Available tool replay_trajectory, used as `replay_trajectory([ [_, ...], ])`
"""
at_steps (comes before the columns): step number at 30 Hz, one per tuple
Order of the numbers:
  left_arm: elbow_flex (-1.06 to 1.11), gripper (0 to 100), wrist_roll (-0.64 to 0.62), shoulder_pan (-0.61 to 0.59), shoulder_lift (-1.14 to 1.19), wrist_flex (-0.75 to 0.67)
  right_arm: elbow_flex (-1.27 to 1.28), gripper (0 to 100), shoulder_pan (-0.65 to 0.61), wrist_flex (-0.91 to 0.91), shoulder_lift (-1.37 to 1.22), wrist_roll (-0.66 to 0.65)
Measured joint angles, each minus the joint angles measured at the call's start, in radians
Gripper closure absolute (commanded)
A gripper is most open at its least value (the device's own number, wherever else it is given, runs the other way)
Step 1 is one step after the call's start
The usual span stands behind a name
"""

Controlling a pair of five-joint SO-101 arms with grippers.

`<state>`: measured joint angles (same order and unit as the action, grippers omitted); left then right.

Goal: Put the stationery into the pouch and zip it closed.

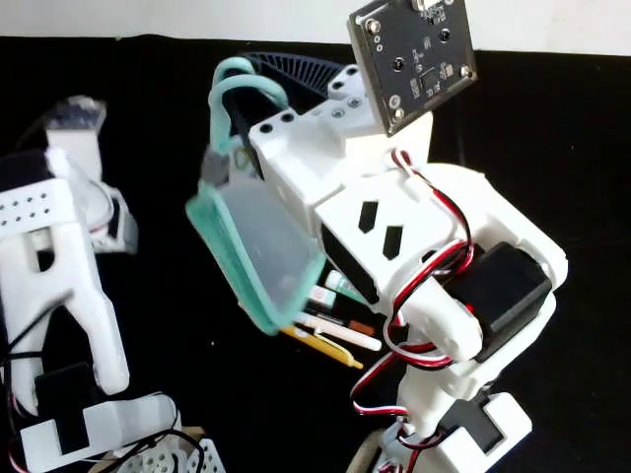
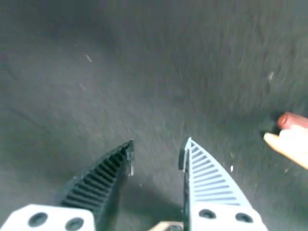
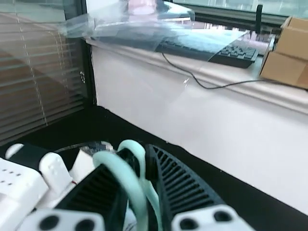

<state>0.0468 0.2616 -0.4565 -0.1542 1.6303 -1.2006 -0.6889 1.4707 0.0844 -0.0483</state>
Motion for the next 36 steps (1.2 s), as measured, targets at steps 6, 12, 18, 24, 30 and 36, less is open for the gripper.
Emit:
replay_trajectory([
  [6,-0.169,82,0.000,0.000,0.000,0.017,-0.002,99.2,0.003,-0.009,-0.052,0.000],
  [12,-0.285,82,0.002,0.000,0.000,0.017,-0.002,99.2,0.005,-0.009,-0.058,0.000],
  [18,-0.489,82,0.021,0.000,0.000,0.020,-0.002,99.2,0.005,-0.009,-0.060,-0.021],
  [24,-0.571,81,0.175,0.051,0.000,0.098,-0.002,99.2,0.005,-0.009,-0.060,-0.043],
  [30,-0.609,72,0.258,0.121,0.000,0.115,-0.002,99.2,0.029,-0.025,-0.060,-0.092],
  [36,-0.626,72,0.275,0.157,0.000,0.117,-0.002,99.2,0.072,-0.038,-0.060,-0.097],
])
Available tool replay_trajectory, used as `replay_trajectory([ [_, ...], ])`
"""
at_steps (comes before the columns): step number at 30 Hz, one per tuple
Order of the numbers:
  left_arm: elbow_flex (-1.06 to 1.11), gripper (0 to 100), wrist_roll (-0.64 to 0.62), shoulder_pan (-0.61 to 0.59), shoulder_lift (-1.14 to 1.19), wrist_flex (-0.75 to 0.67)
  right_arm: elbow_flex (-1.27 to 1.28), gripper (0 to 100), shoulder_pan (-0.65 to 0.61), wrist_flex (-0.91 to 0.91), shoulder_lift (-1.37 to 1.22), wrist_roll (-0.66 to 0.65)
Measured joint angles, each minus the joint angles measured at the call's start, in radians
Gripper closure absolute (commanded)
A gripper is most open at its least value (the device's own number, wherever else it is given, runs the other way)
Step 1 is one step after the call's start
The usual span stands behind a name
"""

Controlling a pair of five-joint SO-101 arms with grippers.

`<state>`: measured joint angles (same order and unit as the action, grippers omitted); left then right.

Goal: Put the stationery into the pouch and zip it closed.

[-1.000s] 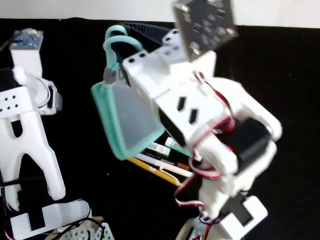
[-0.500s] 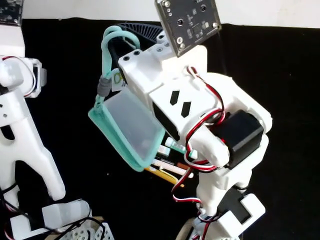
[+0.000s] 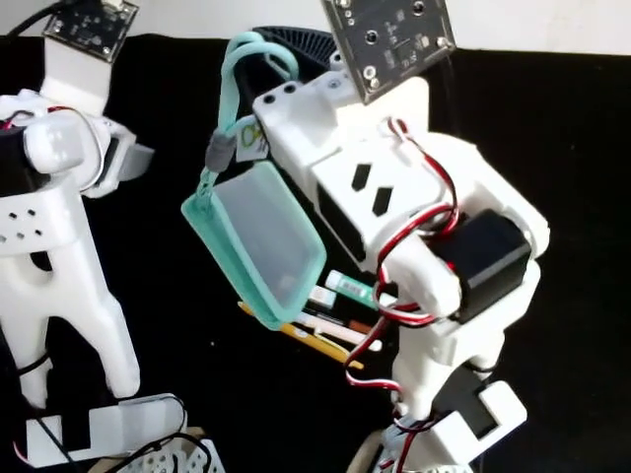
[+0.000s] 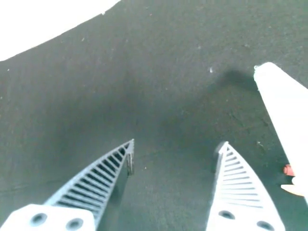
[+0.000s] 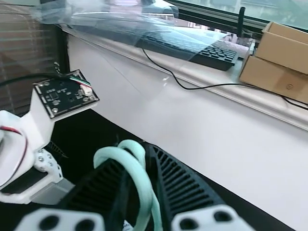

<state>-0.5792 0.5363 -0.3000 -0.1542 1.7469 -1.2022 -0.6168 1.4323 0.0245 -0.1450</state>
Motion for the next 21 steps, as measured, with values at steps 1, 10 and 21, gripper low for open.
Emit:
replay_trajectory([
  [1,-0.012,72,0.017,0.005,0.000,0.000,0.000,99.2,0.000,0.000,0.000,-0.002],
  [10,-0.175,72,0.123,0.037,-0.006,0.011,0.000,99.2,0.015,0.000,0.000,-0.003],
  [21,0.014,72,0.163,0.201,-0.229,0.015,0.000,99.2,0.063,0.000,0.000,-0.003],
])
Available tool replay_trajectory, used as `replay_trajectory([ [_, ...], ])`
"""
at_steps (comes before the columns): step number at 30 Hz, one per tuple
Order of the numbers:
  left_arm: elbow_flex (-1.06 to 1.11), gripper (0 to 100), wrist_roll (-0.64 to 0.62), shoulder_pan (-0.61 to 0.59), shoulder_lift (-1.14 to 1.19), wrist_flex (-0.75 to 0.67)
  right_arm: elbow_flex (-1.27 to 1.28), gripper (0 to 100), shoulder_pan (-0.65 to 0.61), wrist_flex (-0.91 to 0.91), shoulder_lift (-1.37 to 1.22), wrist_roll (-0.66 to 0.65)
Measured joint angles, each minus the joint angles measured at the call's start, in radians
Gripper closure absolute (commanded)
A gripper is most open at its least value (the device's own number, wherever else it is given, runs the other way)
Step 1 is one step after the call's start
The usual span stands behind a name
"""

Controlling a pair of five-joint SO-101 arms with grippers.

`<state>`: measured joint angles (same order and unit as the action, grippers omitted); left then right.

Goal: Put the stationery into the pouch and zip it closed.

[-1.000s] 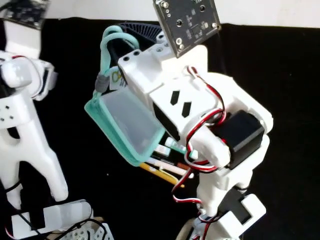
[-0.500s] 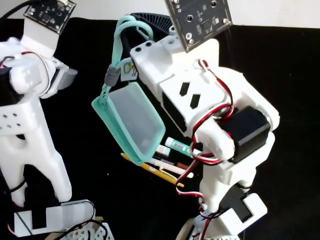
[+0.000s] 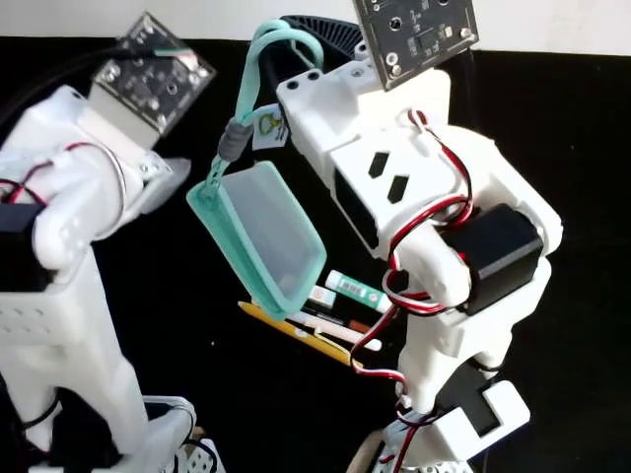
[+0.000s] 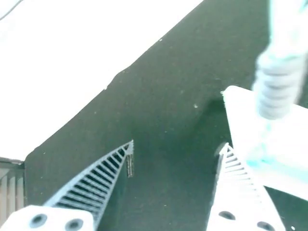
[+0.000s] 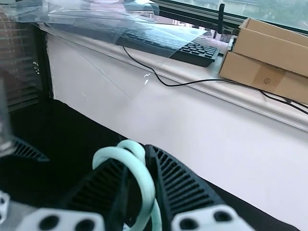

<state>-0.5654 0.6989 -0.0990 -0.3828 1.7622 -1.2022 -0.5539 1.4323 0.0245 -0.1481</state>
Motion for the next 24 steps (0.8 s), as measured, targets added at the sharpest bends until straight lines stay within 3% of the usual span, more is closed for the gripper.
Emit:
replay_trajectory([
  [24,0.170,72,-0.002,0.091,-0.055,0.000,0.000,99.2,0.003,0.000,0.000,0.000],
])
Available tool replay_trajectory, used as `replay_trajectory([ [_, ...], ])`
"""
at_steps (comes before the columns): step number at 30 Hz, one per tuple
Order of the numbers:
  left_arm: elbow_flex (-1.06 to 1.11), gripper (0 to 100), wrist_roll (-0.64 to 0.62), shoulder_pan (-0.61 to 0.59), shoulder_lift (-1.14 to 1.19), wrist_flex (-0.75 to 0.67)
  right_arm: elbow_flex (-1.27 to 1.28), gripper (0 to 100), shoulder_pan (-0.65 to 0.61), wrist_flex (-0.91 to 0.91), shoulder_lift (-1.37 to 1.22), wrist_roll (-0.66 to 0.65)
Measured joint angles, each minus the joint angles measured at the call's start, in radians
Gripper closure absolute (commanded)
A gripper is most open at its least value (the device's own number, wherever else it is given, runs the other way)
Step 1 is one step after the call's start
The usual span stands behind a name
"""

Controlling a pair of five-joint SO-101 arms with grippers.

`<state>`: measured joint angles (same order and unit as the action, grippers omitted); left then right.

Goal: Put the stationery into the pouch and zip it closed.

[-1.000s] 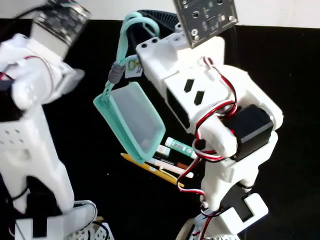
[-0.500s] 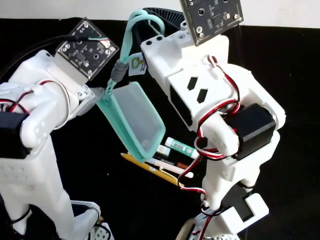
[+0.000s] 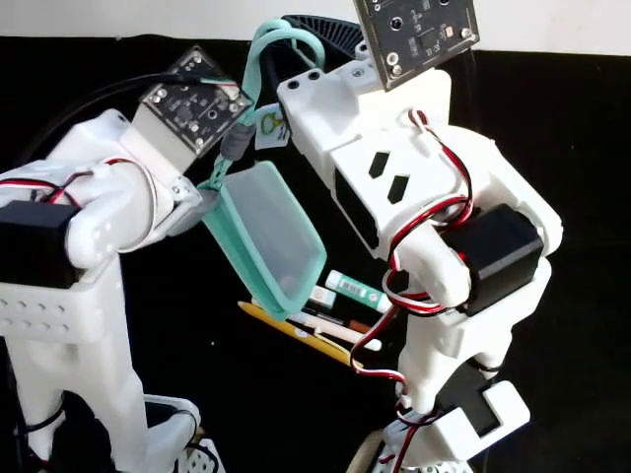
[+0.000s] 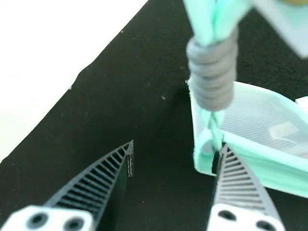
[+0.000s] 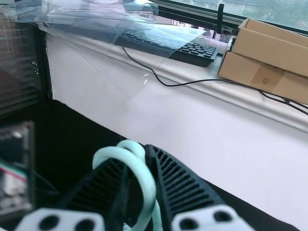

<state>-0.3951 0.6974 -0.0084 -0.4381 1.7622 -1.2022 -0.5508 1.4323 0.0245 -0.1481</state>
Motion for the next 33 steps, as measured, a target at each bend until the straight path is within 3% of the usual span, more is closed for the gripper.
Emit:
replay_trajectory([
  [33,-0.002,72,0.021,-0.018,-0.046,0.000,0.000,99.2,0.066,0.002,0.000,0.000],
])
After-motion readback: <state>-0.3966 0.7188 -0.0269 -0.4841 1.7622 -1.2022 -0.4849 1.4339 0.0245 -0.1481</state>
